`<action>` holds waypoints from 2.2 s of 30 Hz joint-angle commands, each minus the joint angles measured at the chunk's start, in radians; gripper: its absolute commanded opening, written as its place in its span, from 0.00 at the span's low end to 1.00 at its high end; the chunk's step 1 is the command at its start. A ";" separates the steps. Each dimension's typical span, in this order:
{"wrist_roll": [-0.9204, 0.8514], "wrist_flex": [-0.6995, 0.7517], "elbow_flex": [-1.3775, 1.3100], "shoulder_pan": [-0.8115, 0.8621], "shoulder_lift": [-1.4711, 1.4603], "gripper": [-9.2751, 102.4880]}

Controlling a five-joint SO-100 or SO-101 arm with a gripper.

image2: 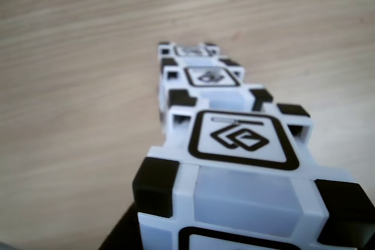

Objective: Stack cubes from left to right.

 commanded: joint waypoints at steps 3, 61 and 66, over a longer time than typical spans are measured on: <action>0.000 0.009 -0.005 0.008 0.005 0.08; -0.069 0.009 0.089 0.009 0.023 0.53; -0.080 0.009 0.083 -0.006 0.054 0.52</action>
